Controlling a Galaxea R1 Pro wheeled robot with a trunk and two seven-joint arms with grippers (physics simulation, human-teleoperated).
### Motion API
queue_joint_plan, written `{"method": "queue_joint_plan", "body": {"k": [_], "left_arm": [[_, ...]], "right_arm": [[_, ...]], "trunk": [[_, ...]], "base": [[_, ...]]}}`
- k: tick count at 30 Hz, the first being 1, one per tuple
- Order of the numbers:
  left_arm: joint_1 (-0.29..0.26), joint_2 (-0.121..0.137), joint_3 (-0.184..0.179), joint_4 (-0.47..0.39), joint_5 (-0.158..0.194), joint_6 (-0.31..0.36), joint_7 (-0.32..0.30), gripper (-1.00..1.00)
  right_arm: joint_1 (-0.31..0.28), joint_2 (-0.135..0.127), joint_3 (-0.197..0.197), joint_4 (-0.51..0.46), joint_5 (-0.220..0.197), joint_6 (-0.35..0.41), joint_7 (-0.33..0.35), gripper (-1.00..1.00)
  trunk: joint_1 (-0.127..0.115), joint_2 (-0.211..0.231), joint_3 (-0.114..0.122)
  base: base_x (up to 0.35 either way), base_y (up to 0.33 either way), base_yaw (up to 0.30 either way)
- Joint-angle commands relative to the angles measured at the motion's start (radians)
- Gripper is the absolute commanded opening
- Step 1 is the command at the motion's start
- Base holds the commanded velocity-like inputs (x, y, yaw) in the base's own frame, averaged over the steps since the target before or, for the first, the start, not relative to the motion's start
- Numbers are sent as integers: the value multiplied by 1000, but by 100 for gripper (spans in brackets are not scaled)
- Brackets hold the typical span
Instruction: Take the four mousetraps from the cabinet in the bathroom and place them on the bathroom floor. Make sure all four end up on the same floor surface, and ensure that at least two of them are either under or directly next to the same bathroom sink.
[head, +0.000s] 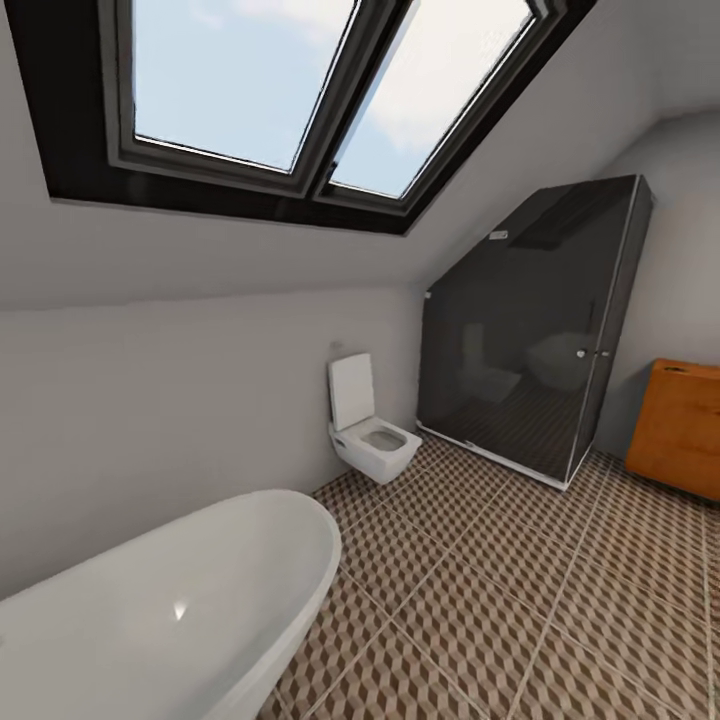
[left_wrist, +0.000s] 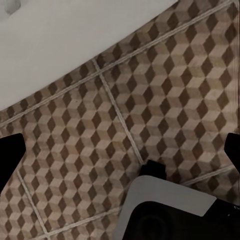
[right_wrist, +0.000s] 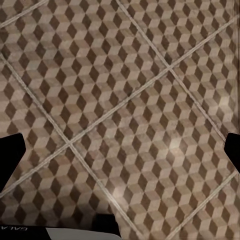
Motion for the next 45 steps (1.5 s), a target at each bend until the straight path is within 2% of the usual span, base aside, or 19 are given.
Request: {"method": "queue_joint_plan", "body": {"k": [1,7,13,45], "left_arm": [[-1,0,-8,1,7,2,1,100],[-1,0,-8,1,7,2,1,100],[-1,0,-8,1,7,2,1,100],[-1,0,-8,1,7,2,1,100]], "right_arm": [[-1,1,8,2,-10,-5,-2,100],[-1,1,8,2,-10,-4,-2,100],[-1,0,8,2,-11,-3,-2,100],[-2,-1,5,2,-13,-3,-2,100]], "trunk": [[0,-1,0],[0,-1,5],[0,-1,2],[0,-1,-46]], "base": [[0,0,-254],[0,0,-200],[0,0,-6],[0,0,27]]}}
